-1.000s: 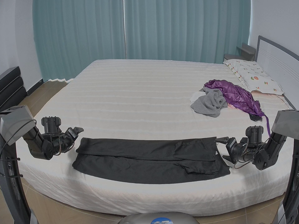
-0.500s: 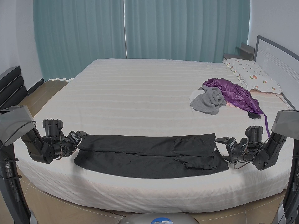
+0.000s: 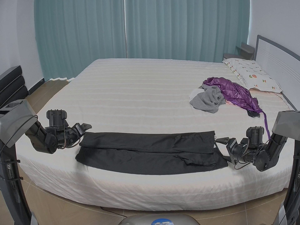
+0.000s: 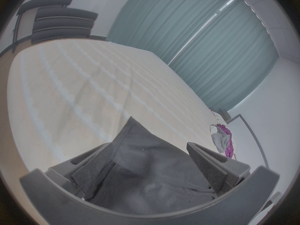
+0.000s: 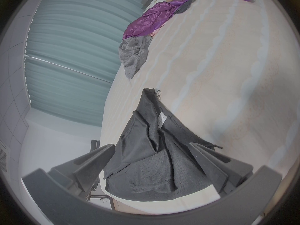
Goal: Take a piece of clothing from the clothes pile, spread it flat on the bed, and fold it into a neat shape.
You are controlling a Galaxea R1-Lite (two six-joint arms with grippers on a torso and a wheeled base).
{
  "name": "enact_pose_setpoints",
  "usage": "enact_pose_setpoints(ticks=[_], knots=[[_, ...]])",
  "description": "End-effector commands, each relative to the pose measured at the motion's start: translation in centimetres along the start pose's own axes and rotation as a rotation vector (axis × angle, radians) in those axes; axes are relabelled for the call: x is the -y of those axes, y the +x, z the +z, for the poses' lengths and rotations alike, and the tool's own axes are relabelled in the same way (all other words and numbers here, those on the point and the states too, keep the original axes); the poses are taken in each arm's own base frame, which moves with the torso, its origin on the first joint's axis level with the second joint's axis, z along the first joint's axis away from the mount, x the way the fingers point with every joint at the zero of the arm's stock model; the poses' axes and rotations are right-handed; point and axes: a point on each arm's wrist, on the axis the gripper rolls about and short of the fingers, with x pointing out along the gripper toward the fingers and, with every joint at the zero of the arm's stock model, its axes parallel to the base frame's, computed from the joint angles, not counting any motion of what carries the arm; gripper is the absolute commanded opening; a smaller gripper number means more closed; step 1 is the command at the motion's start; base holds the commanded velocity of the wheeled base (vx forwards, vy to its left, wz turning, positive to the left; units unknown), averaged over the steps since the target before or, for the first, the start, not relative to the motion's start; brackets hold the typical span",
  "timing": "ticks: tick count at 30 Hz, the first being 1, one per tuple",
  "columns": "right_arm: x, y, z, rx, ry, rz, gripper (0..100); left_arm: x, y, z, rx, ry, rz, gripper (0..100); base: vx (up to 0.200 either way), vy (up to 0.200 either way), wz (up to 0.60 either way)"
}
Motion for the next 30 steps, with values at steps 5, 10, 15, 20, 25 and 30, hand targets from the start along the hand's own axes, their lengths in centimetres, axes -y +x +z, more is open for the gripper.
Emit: enact_pose_setpoints(ticks=[5,10,15,20,25,30], knots=[[0.0,0.1,-0.1,-0.003,-0.003,-0.001,100,-2.0,4.4,-2.4,-0.085,0.153,0.039,100,0.000,0.000,0.00],[0.1,0.2,-0.2,-0.006,-0.004,-0.003,100,-2.7,5.0,-3.1,-0.088,0.203,0.056,100,0.000,0.000,0.00],[0.1,0.2,-0.2,-0.008,-0.007,-0.003,100,-2.7,5.1,-3.4,-0.096,0.203,0.056,100,0.000,0.000,0.00],[0.1,0.2,-0.2,-0.008,-0.007,-0.003,100,-2.7,4.9,-3.5,-0.102,0.200,0.058,100,0.000,0.000,0.00],[0.1,0.2,-0.3,-0.008,-0.008,-0.004,100,-2.3,4.4,-2.9,-0.083,0.198,0.053,100,0.000,0.000,0.00],[0.1,0.3,-0.4,-0.010,-0.009,-0.005,100,-2.2,4.1,-2.3,-0.063,0.204,0.050,100,0.000,0.000,0.00]])
